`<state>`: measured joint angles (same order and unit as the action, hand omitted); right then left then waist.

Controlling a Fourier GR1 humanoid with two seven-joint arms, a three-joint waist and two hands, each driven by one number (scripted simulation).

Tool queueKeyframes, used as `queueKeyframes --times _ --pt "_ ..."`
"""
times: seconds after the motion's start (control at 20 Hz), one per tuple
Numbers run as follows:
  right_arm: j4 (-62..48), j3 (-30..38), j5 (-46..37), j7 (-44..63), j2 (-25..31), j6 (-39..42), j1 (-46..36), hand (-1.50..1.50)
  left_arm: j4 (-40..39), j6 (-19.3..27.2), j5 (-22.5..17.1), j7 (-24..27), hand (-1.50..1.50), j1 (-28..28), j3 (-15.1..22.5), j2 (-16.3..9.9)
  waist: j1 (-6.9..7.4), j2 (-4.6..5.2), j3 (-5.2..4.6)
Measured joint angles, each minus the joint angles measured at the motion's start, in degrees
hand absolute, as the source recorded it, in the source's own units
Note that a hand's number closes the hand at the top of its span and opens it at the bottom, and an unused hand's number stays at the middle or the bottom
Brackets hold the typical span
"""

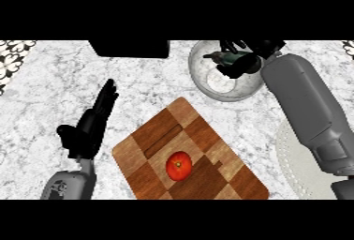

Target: Pick the eggplant from the placemat and place it in the bowl

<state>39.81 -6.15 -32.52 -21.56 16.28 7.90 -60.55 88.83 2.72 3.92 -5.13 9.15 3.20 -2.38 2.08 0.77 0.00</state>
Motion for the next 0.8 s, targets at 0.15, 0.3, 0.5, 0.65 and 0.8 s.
queueKeyframes --times 0.15,0.3,0.5,0.65,0.8 --pt "-6.70 0.28 -0.13 -3.19 -0.32 2.08 -0.80 -1.50 -0.26 0.12 0.01 -0.72 0.00 1.11 0.02 0.26 0.28 0.15 0.01" --pt "-11.82 1.05 0.52 -8.23 0.24 5.45 -1.81 -1.50 -0.28 0.52 0.49 -0.23 0.00 0.49 0.66 0.46 0.43 0.19 0.03" --pt "-16.65 4.01 2.99 -13.67 -0.01 7.87 -3.37 -1.50 0.48 0.38 0.32 -0.89 0.00 0.48 0.84 0.62 0.57 0.19 0.05" --pt "-18.24 7.41 6.05 -16.14 -0.40 8.63 -4.67 -1.50 0.15 0.07 0.03 -0.50 0.00 0.57 0.31 0.28 0.38 0.14 0.06" --pt "-19.70 10.90 8.99 -17.02 0.51 9.70 -6.52 -1.50 0.63 0.21 0.14 -0.71 0.00 0.22 0.48 0.44 0.20 0.03 0.05"
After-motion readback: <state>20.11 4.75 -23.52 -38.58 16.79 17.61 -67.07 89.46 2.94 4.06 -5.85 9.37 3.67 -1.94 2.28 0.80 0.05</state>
